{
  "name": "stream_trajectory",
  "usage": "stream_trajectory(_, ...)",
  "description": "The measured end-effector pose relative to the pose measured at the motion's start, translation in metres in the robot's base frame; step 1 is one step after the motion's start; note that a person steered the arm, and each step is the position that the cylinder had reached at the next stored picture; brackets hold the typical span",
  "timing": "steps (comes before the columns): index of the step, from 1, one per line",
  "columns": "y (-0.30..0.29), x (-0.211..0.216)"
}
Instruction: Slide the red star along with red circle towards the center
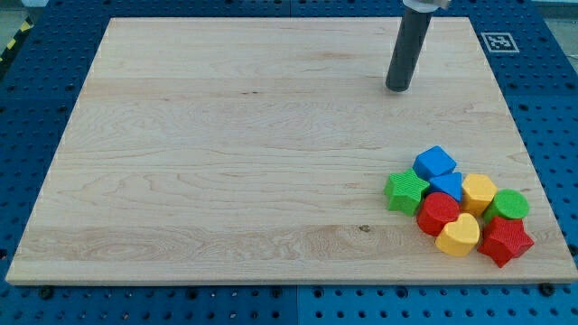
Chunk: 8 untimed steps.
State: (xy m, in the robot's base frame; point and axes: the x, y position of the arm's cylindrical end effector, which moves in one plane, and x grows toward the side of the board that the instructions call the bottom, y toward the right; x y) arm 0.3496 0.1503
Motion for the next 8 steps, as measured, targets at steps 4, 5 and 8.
stream_trajectory(4,0.003,0.001)
stream_trajectory(5,0.070,0.015)
stream_trajectory(8,0.172,0.196)
